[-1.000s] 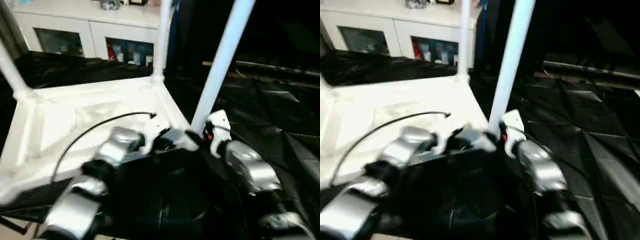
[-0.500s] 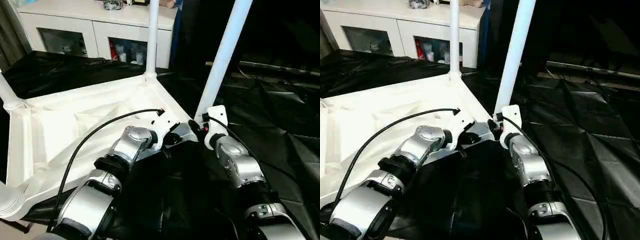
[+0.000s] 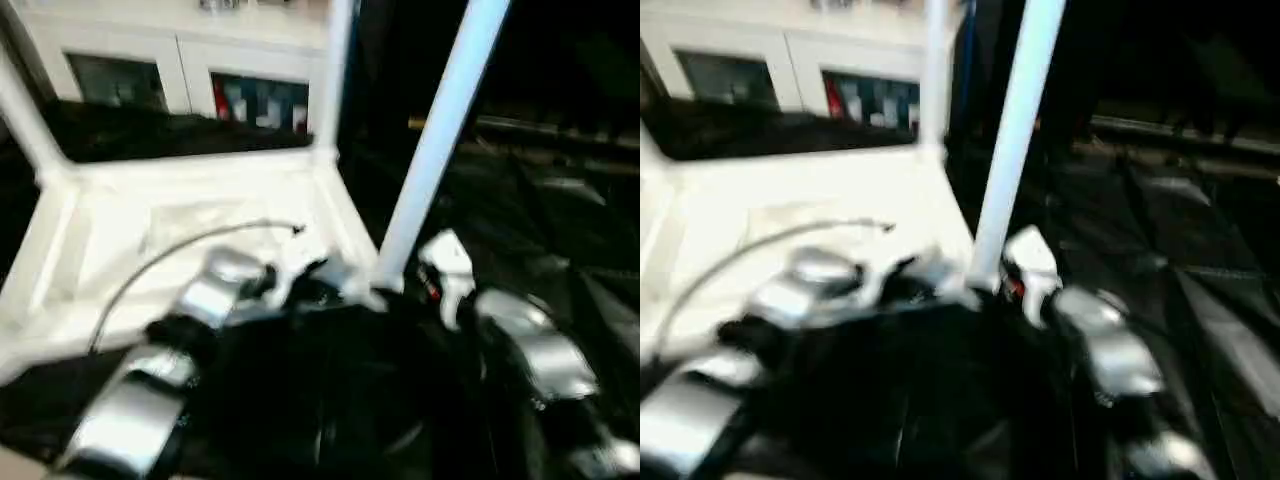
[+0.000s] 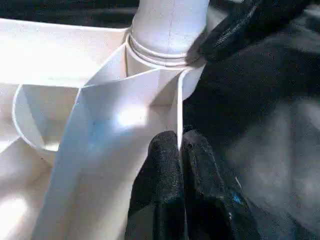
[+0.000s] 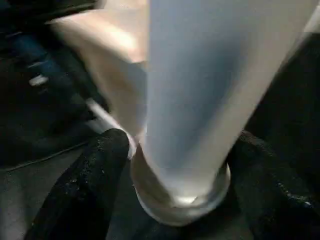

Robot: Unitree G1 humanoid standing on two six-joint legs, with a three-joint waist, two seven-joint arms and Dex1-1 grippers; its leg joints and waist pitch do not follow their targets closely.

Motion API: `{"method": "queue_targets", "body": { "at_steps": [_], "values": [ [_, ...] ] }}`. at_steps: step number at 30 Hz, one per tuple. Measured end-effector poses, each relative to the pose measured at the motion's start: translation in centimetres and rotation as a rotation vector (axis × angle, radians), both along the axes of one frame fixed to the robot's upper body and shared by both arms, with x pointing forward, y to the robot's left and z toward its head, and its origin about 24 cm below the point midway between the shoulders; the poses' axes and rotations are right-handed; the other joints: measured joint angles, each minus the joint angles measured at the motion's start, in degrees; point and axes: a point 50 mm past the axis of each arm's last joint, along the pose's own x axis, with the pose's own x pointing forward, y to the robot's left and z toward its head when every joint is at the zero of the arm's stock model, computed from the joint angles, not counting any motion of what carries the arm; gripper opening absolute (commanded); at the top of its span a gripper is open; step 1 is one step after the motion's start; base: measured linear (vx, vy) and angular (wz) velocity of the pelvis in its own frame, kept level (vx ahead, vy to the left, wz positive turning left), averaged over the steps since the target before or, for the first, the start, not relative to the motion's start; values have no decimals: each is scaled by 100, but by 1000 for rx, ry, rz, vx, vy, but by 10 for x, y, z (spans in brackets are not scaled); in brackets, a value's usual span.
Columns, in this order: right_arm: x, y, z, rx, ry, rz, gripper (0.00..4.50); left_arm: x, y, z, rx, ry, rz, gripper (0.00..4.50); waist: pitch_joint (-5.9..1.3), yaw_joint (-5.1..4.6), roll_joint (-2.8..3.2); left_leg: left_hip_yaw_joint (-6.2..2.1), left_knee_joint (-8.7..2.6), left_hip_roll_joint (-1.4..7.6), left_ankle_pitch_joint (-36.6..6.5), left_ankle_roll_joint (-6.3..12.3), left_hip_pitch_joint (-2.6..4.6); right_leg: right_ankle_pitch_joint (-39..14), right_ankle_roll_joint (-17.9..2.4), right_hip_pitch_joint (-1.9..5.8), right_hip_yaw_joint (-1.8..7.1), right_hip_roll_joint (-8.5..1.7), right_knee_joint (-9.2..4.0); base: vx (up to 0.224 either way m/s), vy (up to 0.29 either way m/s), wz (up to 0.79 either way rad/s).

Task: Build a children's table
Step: Rotate leg to tighten

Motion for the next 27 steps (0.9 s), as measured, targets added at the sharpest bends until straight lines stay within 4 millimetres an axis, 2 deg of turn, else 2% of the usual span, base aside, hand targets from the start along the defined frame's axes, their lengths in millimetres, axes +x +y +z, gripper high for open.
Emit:
{"method": "queue_targets", "body": {
  "at_steps": [3,10,19,21,27],
  "values": [
    [-10,2,2,1,31,127,321,-8,5,1,1,36,-95,0,-1,28,4,0,8,0,0,2,2,-11,-10,-4,-1,0,0,0,0,0],
    [-22,-2,5,-5,73,215,321,-16,9,0,-3,68,-155,0,9,56,35,5,15,1,-3,6,2,-11,-11,-3,-2,-5,2,0,0,0],
    [-26,-1,6,21,106,233,256,-20,9,0,-7,87,-174,0,22,63,73,4,17,1,-3,6,4,-11,-11,0,-1,-5,7,0,0,0],
    [-26,0,6,22,107,232,230,-21,10,0,-7,87,-172,0,21,64,73,5,18,0,-3,6,3,-12,-13,0,-2,-5,6,0,0,0],
    [-25,2,6,22,103,217,213,-22,11,-1,-10,74,-150,0,20,58,66,5,24,1,-3,6,4,-12,-13,7,0,-5,11,0,0,0]
  ]
}}
